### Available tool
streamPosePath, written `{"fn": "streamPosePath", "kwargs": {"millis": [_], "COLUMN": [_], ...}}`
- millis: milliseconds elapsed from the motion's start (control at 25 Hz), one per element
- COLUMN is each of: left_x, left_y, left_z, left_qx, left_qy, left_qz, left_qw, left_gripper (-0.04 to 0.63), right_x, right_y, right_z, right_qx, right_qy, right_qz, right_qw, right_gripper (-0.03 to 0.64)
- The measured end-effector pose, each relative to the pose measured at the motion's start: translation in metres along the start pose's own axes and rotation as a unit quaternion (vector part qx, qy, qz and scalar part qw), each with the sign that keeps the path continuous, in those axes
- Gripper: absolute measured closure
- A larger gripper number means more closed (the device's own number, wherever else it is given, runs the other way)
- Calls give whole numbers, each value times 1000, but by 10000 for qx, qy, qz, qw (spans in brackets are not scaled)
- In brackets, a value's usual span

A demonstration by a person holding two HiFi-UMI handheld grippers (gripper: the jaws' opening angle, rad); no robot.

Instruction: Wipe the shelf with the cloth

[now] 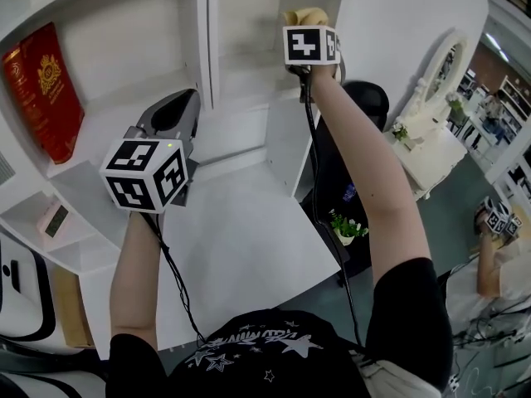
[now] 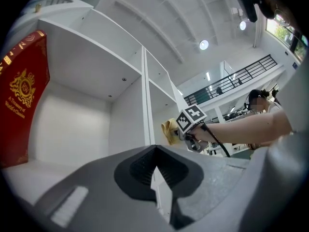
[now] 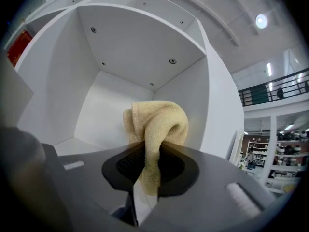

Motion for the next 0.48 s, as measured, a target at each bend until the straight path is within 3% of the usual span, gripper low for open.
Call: {"fn": "streamPosePath", "kwargs": {"millis": [480], "left_x": [7], "left_y": [18], "left_z": [-3], "left_qx": [138], "left_qy": [90], "left_qz": [116], "left_qw": [9998], "left_gripper": [592], "right_x": [14], "right_y": [30], "right_z": [-7], "right_qx": [218], "right_qy": [-32], "right_qz": [160], "right_qw": [9996], "right_gripper": [532]}}
Point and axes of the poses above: the fingertips, and each gripper's own axes: y backward along the fingers, z to its left, x out of its underside, the point moved 7 cm from there along y, backward along the fingers, and after that the axes turned 12 degrees about y, right-handed, at the moved point
